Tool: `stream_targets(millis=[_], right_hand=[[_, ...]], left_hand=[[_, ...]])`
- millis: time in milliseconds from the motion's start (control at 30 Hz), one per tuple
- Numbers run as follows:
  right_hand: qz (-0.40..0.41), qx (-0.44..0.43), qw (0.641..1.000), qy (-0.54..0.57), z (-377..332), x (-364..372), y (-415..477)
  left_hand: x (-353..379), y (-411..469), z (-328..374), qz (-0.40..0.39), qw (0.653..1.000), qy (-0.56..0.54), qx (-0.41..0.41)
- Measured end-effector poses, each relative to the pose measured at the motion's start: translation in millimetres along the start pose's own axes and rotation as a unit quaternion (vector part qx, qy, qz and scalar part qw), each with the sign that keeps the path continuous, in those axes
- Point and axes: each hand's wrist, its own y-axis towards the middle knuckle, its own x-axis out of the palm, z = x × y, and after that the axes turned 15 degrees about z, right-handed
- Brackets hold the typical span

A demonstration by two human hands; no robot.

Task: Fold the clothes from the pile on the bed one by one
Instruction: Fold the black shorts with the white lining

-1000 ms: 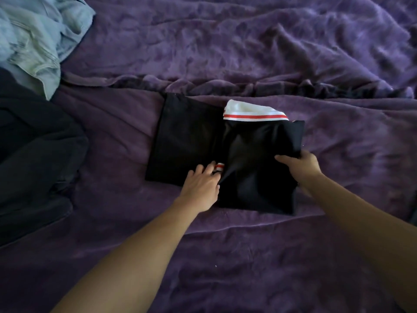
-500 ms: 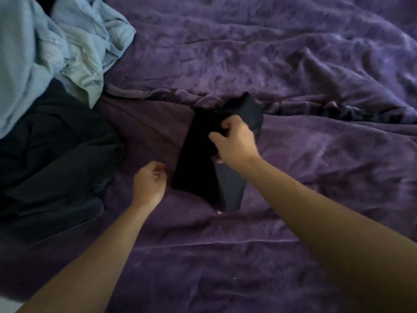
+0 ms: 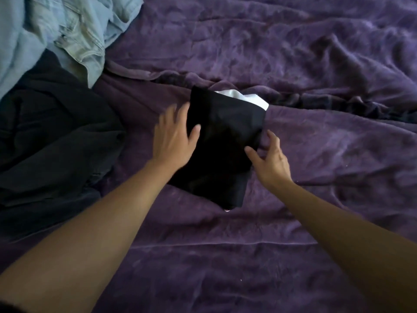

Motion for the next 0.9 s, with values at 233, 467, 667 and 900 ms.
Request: stream_targets(millis=[233, 467, 667, 900], right_hand=[[-0.013, 0.041, 0.995, 0.086, -6, 51, -17], [-0.019, -0.061, 0.997, 0.034, 27, -5, -35], [-0.029, -0.080, 0.995, -0.059, 84, -105, -73], [0.038, -0.062, 0.996, -0.056, 145, -239, -101]], left_hand=[[68, 74, 22, -0.194, 0.972, 0.090, 0.103], [51, 36, 54, -0.202, 0.975, -0.007, 0.093], [27, -37, 120, -0.258, 0.953, -0.159, 0.006], [8, -90, 251, -0.265, 0.926, -0.268, -0.035]])
